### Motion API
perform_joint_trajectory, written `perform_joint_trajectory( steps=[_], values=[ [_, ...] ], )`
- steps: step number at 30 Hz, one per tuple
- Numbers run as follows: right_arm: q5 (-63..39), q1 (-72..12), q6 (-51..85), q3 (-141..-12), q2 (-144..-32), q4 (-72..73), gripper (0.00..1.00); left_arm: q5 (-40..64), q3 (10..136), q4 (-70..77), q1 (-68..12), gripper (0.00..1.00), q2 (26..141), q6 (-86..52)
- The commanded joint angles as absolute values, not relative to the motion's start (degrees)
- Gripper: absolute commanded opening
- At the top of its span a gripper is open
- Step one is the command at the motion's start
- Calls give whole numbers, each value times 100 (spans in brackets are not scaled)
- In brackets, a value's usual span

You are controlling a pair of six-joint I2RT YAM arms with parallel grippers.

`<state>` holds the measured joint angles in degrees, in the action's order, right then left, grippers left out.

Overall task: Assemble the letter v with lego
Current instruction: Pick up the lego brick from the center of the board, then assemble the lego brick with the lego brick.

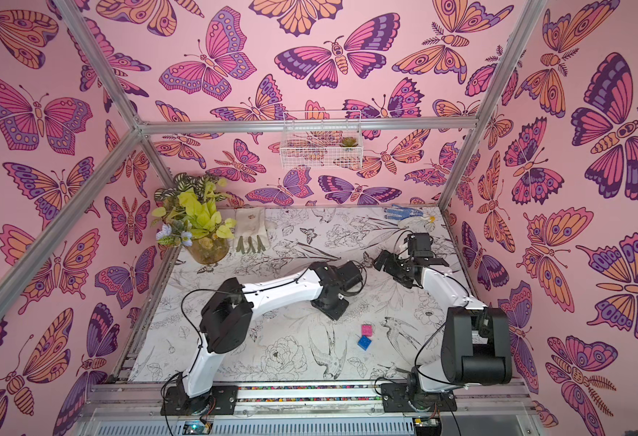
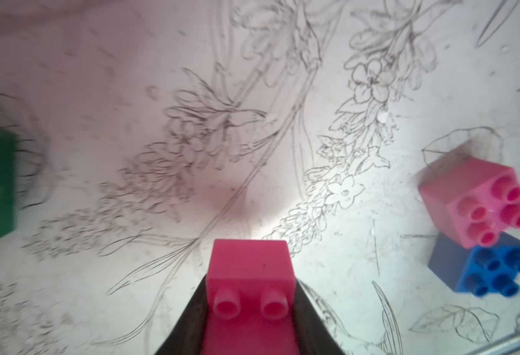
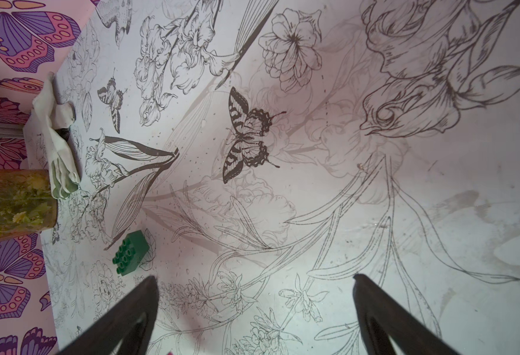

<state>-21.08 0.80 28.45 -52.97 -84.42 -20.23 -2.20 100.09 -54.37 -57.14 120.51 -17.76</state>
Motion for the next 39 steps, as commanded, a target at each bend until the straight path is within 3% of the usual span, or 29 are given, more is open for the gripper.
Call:
perform_joint_trajectory(
  steps=[1,15,29,39],
  values=[
    [-2297,-19,2716,-5269,-8347,-1929,99,-290,9868,-5763,-5317,27,11411,-1135],
    [-2114,-994,2638,-5893,-8929,-1943,99,43,9748,-6203,-3932,27,11083,1291],
    [-1988,-1109,2567,-5951,-8894,-2068,99,420,10340,-6140,-3373,27,12333,1810],
    [-1973,-1108,2599,-5942,-8963,-2030,99,586,10276,-6145,-3366,27,12386,1775]
  ],
)
